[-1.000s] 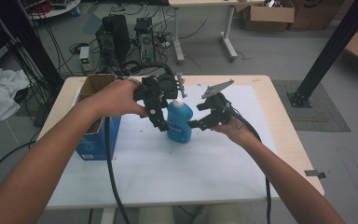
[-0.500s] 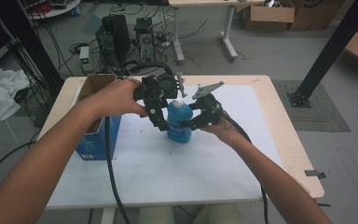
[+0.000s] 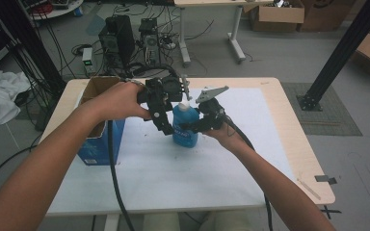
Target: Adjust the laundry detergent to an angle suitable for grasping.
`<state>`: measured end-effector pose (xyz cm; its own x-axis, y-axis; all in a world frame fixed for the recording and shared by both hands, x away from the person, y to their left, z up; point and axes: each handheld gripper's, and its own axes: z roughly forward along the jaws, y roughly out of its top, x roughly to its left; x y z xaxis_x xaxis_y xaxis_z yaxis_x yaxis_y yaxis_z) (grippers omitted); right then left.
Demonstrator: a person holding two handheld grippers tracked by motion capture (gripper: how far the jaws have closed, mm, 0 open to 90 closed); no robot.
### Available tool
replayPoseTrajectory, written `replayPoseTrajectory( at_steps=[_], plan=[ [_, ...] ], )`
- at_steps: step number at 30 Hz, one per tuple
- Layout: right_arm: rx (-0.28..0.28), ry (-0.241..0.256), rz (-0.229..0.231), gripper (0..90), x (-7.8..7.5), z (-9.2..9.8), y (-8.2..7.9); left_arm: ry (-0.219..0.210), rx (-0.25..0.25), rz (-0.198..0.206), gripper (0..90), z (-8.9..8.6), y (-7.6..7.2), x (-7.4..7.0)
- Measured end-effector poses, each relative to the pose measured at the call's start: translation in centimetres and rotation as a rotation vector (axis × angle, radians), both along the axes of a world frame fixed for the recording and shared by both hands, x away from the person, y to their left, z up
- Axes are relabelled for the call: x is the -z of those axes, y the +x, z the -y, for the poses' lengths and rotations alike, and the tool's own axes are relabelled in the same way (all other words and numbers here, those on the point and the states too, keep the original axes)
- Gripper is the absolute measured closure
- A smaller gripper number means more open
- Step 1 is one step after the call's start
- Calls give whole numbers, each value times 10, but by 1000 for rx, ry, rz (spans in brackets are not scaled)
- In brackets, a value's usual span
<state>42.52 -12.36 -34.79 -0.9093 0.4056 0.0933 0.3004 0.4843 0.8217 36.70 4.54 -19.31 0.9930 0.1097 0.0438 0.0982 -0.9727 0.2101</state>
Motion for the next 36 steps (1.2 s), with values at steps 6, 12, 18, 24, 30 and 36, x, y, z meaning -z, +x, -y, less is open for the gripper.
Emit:
replayPoseTrajectory(
  at_steps=[6, 12, 18, 24, 30, 36],
  plan=[
    [15, 4, 16, 376, 1, 2, 0, 2, -6, -4, 221, -1, 0, 0],
    [19, -15, 65, 404, -1, 2, -3, -2, -6, 0, 221, -2, 0, 0],
    [21, -31, 82, 411, -2, 1, -6, 5, -6, 0, 221, -1, 0, 0],
    [3, -47, 110, 413, -4, -2, -10, 6, -6, -1, 221, -1, 0, -1],
    [-17, -44, 94, 414, -9, 4, -12, 4, -6, 0, 221, -2, 0, 0],
    [-39, -34, 84, 415, -15, 18, -18, 4, -7, 1, 221, -2, 0, -1]
  ],
)
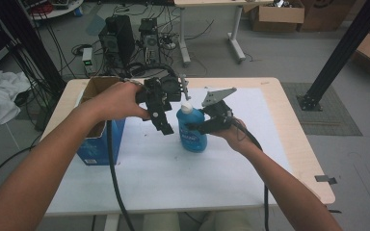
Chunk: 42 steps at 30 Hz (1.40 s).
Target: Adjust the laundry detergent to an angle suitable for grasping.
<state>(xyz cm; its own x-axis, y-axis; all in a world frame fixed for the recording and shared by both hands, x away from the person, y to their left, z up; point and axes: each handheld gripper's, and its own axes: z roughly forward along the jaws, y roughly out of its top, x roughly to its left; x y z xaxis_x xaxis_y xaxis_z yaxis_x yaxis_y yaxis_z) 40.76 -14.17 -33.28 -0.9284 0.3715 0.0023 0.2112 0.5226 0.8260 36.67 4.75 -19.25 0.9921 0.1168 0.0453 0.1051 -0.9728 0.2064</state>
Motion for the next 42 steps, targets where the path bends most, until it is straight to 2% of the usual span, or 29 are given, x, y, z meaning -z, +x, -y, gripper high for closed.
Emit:
replayPoseTrajectory(
  at_steps=[6, 15, 22, 26, 35, 42],
  plan=[
    [-43, 11, -7, 414, -4, 12, -9, 7, -3, -4, 222, 0, -1, 1],
    [-137, 14, -10, 415, -5, 27, -23, 4, 0, 4, 221, 0, -3, 1],
    [-188, 24, -6, 415, -3, 34, -33, 6, 4, 6, 220, 1, -3, 1],
    [-214, 22, -10, 416, -1, 36, -37, 5, 1, 2, 220, 2, -3, 1],
    [-320, 42, -24, 416, 0, 33, -43, 8, 4, 2, 220, 4, -2, 1],
    [-349, 68, -16, 415, 1, 26, -44, 9, 5, 0, 220, 5, -2, 1]
  ],
)
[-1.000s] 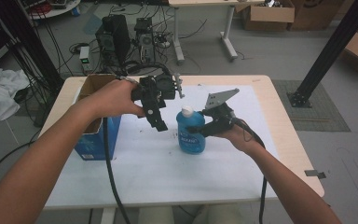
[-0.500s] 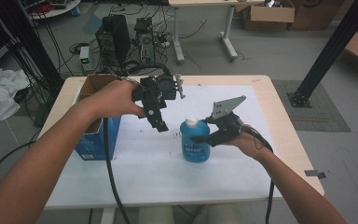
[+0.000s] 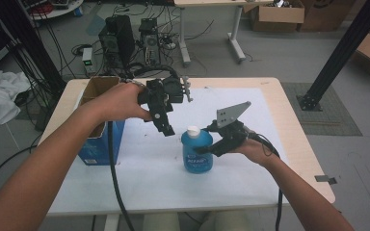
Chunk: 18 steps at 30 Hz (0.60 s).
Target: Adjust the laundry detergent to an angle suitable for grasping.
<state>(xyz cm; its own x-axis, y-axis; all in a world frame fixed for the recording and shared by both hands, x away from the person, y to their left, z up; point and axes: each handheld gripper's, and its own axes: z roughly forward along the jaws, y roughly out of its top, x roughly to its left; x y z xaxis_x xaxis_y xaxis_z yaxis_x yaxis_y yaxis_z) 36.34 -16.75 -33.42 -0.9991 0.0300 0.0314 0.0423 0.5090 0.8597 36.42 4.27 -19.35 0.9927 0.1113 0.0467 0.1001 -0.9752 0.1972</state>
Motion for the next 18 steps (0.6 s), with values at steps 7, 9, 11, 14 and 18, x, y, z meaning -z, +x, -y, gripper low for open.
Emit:
replayPoseTrajectory(
  at_steps=[7, 9, 11, 14, 18],
  plan=[
    [-35, 8, 0, 416, 7, -11, 0, 3, -2, -5, 220, 0, 1, 0],
    [-32, 12, 7, 416, 10, -14, -1, 4, 1, -6, 220, 0, 1, 0],
    [-37, 14, 5, 416, 13, -16, -1, 8, 2, -9, 221, 0, 1, 0],
    [-43, 30, 5, 416, 15, -20, 0, 8, 2, -9, 221, 0, 1, 1],
    [-51, 32, 12, 416, 18, -24, 2, 4, 4, -9, 220, 0, 1, 1]
  ],
)
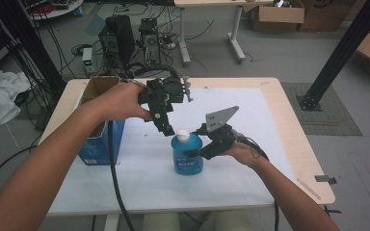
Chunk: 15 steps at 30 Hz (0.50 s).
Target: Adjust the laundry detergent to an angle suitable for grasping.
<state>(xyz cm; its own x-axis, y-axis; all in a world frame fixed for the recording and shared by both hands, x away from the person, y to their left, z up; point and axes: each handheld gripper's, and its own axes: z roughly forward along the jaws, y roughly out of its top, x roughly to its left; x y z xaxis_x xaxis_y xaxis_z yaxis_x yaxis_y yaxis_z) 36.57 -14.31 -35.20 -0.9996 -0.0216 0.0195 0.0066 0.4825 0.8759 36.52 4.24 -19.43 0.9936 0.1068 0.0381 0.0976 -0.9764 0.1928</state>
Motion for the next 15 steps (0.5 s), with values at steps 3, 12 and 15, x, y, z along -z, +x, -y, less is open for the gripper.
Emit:
replayPoseTrajectory(
  at_steps=[3, 12, 15],
  plan=[
    [-12, 9, 1, 416, 1, 0, 2, 2, 4, 1, 221, 0, 0, 0],
    [-21, 7, -8, 412, 3, 7, 5, 4, 2, 3, 221, 0, 0, 0],
    [-17, 2, -9, 408, 3, 9, 5, 5, 0, 0, 221, 1, -1, 0]
  ],
)
